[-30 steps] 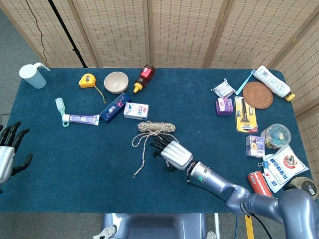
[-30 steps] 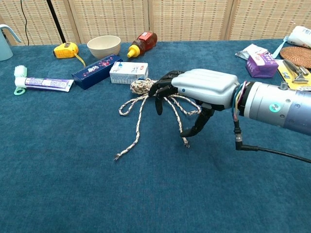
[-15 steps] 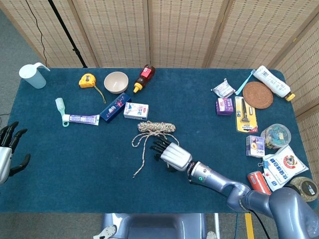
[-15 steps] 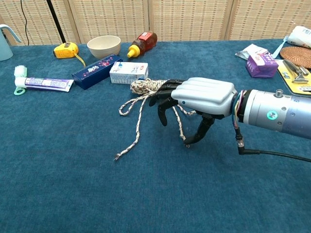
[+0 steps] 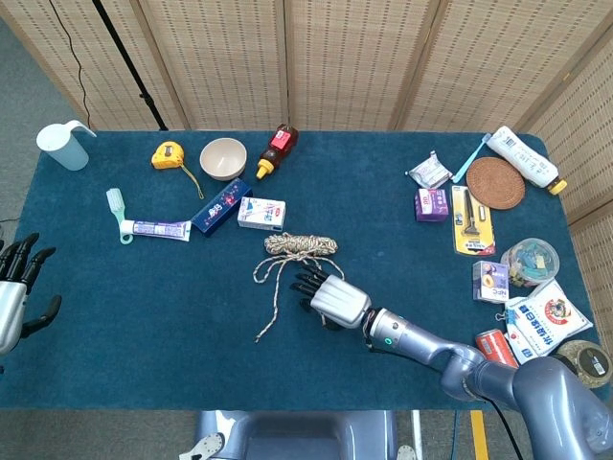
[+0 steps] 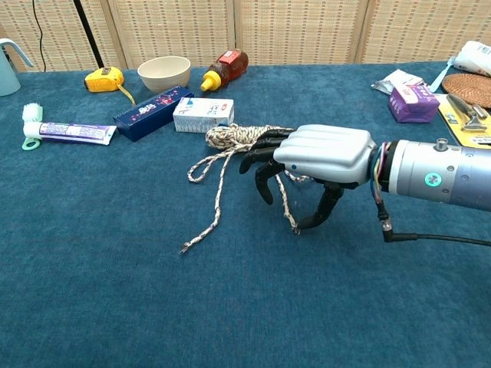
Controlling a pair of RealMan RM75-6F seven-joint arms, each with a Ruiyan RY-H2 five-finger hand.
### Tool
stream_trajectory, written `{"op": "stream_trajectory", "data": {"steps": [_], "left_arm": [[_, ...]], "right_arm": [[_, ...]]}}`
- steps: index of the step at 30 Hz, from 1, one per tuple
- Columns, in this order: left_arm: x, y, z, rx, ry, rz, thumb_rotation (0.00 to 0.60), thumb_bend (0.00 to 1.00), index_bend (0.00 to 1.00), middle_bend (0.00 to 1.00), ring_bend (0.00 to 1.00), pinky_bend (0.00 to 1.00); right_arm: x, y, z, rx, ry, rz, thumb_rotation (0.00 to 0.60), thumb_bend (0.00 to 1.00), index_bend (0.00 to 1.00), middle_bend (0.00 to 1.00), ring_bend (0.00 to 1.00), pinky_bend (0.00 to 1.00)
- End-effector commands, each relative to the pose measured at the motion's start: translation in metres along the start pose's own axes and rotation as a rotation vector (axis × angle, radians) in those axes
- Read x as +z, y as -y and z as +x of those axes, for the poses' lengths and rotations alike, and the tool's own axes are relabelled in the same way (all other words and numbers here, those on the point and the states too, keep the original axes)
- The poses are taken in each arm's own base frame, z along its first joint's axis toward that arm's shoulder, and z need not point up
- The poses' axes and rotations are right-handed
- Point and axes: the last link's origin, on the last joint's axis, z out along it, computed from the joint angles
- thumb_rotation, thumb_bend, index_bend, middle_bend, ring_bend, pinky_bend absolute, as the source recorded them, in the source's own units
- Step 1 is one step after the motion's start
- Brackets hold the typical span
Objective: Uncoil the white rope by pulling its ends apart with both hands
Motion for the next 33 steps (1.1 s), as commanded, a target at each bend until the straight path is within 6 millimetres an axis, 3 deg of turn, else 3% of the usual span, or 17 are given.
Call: {"op": "stream_trajectory", "data": {"steps": [1,33], "left_arm": [[0.000,0.000,0.000,0.000,0.000,0.000,0.526,0.34,0.18,0.06,0.10,0.01],[-0.004,0.009,-0.001,0.000,0.000,0.017,0.525,0.34,0.18,0.06,0.10,0.01]], "right_arm": [[-0.001,-0.004,0.002,-0.015,0.006,0.000,0.600,0.20,0.45,0.16,0.11,0.00],[0.022,0.004,-0.004,-0.047,0.056,0.039,0.600,0.22,0.49,0.17,0.13,0.00]]}}
